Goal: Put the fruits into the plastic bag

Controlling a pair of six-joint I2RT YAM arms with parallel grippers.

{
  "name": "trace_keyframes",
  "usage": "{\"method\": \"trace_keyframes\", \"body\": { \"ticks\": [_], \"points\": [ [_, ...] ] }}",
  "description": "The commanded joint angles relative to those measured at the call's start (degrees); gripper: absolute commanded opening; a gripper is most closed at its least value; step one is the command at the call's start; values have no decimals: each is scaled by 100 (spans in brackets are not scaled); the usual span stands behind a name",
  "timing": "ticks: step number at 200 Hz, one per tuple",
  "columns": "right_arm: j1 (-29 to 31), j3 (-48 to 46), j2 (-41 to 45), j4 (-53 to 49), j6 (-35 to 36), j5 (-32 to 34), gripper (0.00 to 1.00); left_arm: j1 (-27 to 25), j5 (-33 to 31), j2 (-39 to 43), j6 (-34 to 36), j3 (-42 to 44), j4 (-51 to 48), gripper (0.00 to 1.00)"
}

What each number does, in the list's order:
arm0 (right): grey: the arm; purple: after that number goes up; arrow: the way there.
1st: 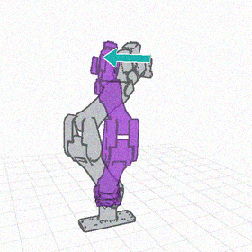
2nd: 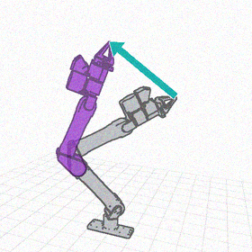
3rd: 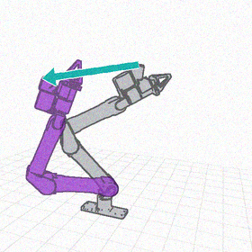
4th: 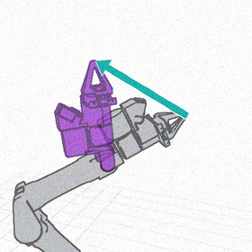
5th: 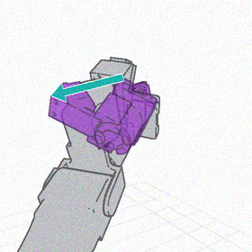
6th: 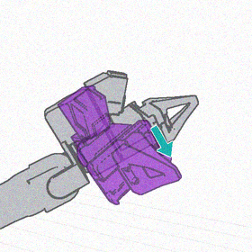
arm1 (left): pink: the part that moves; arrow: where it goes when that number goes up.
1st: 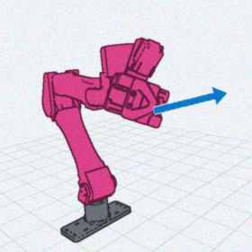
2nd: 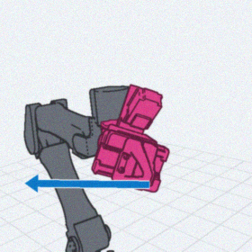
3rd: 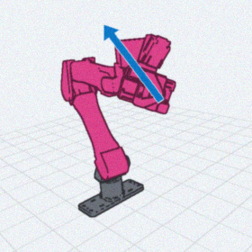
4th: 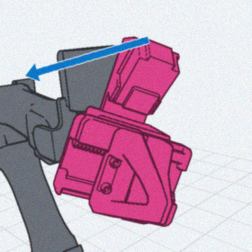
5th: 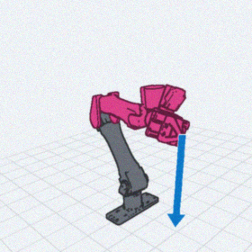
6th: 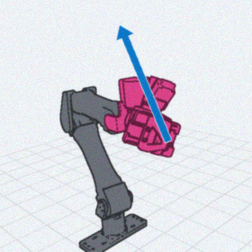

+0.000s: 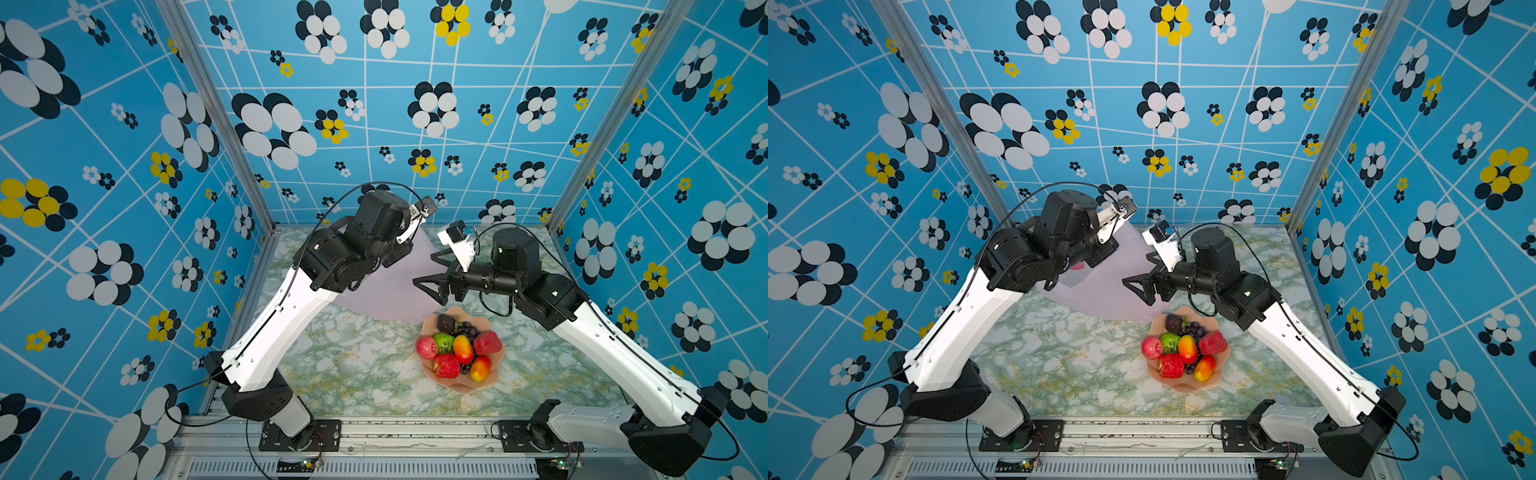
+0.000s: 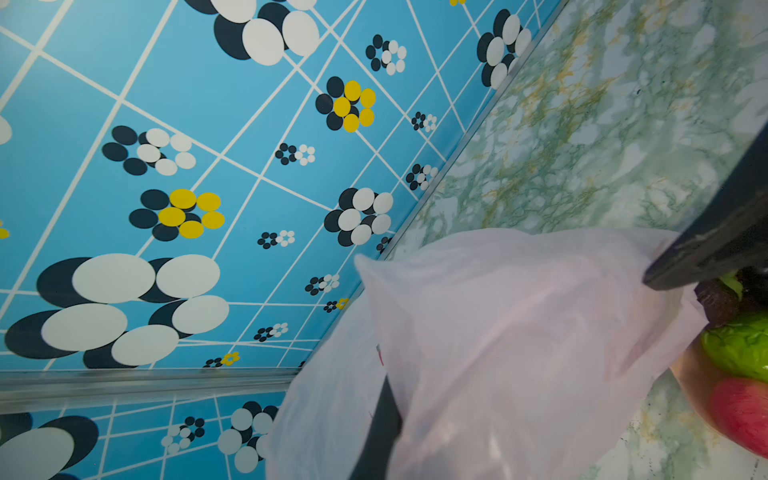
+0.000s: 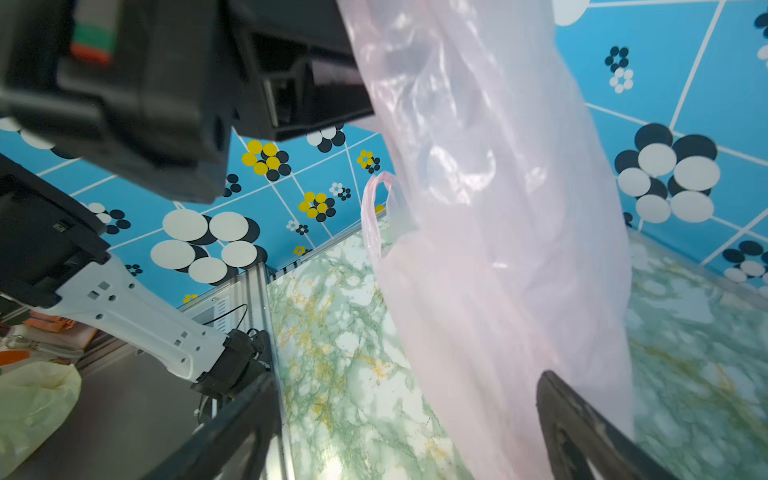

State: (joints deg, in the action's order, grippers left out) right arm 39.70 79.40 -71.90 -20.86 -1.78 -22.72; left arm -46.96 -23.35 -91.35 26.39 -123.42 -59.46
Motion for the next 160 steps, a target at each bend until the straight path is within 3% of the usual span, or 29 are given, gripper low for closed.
{"method": "trace_keyframes", "body": {
  "ticks": [1, 18, 36, 81, 135, 150, 160],
  "points": [
    [-77, 180, -258, 317, 362, 290, 87, -7, 609, 218, -139, 210, -80, 0],
    [-235, 227, -434, 483, 222, 275, 73, -17, 1004, 338, -10, 409, -25, 0],
    [-284, 278, -509, 617, 183, 224, 71, -19, 1062, 346, 53, 463, -121, 0],
    [-281, 292, -301, 721, 525, 417, 99, -16, 1186, 337, 212, 452, -318, 0],
    [-286, 111, -331, 791, 1672, -117, 99, -20, 1641, 477, 240, 480, -181, 0],
    [-292, 190, -509, 952, 1460, -408, 94, -15, 1799, 528, 188, 485, -115, 0],
    [-284, 166, -581, 1203, 1223, -575, 80, -15, 1864, 560, 142, 480, -83, 0]
  ]
}}
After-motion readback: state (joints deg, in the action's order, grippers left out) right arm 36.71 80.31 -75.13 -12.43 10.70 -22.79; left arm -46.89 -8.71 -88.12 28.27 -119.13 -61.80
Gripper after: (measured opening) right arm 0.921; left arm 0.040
